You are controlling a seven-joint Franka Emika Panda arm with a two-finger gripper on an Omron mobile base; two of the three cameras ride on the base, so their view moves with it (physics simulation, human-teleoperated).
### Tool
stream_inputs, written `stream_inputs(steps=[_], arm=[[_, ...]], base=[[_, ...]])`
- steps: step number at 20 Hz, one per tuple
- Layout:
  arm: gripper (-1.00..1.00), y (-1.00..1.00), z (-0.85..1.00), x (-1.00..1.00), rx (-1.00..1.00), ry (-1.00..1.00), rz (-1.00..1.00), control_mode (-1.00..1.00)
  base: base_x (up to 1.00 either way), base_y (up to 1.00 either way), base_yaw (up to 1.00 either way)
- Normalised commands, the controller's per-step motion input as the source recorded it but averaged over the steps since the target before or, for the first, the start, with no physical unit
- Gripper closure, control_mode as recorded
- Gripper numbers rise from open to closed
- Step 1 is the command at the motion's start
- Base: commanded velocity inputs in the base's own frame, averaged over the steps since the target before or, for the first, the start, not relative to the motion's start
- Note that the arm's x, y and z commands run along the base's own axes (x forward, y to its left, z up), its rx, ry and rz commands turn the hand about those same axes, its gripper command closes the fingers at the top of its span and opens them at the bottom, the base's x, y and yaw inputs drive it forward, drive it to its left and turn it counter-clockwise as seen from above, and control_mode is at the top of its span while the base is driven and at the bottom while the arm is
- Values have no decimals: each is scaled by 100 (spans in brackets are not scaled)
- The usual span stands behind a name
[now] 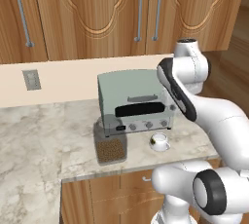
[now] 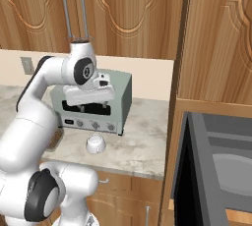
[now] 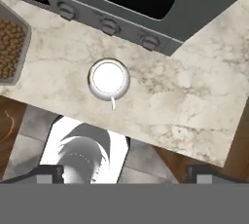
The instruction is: Pick the mug from the counter and place it inside the microwave. Then close the microwave.
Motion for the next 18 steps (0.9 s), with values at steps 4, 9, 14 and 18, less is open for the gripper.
stream_inputs(steps=[4, 9, 14, 18], arm=[[-100, -28, -46, 0, 0, 4, 20, -100], [-100, -17, -58, 8, 4, -2, 20, -100], [-100, 2, -45, 8, 3, -14, 13, -100], [-100, 26, -24, 3, 1, -10, 1, -100]], base=[[0, 0, 0], [0, 0, 0], [0, 0, 0], [0, 0, 0]])
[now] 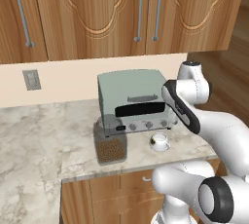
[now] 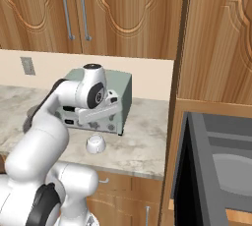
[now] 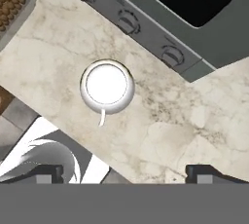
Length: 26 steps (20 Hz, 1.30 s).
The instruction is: Pick the mug from the counter and place it inside the microwave. Then close the microwave.
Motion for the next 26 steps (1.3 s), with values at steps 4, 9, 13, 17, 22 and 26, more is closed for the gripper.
stream_inputs(steps=[4, 9, 13, 17, 22, 26], arm=[[-100, 48, -19, 0, 0, -1, -3, -100], [-100, 16, -11, 0, 0, 0, -2, -100], [-100, 0, -26, 0, 0, 1, 0, -100], [-100, 0, -33, -6, 0, 0, -5, -100], [-100, 0, -25, -10, 0, 0, -7, -100], [-100, 0, -18, 0, 2, 0, -13, -100]], base=[[0, 0, 0], [0, 0, 0], [0, 0, 0], [0, 0, 0], [0, 0, 0], [0, 0, 0]])
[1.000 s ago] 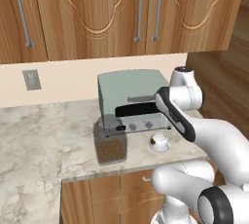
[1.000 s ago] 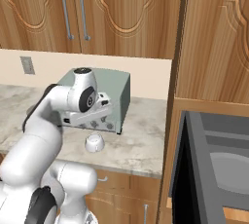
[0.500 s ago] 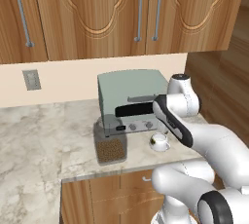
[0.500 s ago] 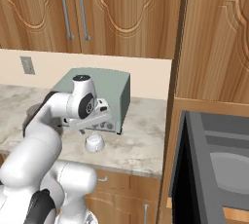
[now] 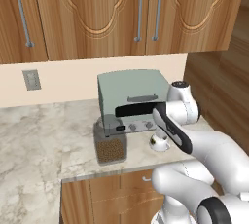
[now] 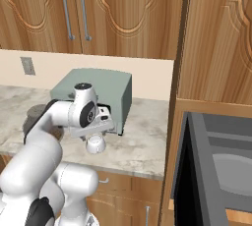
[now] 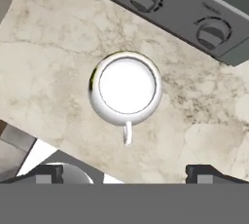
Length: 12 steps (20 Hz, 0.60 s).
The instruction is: Pick the mug from the counter and place it inside the microwave. Then close the microwave.
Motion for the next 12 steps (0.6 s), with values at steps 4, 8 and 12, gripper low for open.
stream_inputs(steps=[4, 8, 12], arm=[[-100, 0, -20, 0, 3, 0, -11, -100], [-100, 0, -26, 0, 3, 0, -4, -100], [-100, -4, -17, -2, 4, 0, 0, -100]], base=[[0, 0, 0], [0, 0, 0], [0, 0, 0]])
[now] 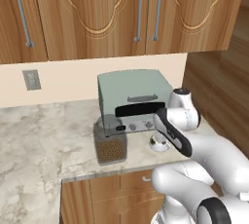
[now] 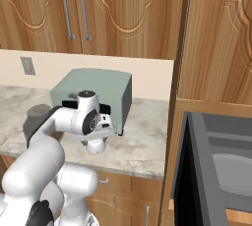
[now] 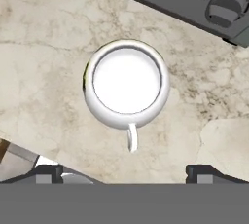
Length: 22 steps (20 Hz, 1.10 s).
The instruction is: Pick the mug from the counter and place it inside the microwave. Then close the microwave.
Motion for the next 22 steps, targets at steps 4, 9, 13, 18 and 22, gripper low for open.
stream_inputs(steps=[4, 9, 13, 18, 22], arm=[[-100, -7, -11, 0, 7, -2, 0, -100], [-100, -5, -11, 0, 6, -6, 0, -100], [-100, 0, -13, 0, 5, -7, 0, -100], [-100, 0, -3, 0, 0, -2, 0, -100], [-100, 0, -5, 0, 0, -1, 0, -100]], base=[[0, 0, 0], [0, 0, 0], [0, 0, 0], [0, 0, 0], [0, 0, 0]])
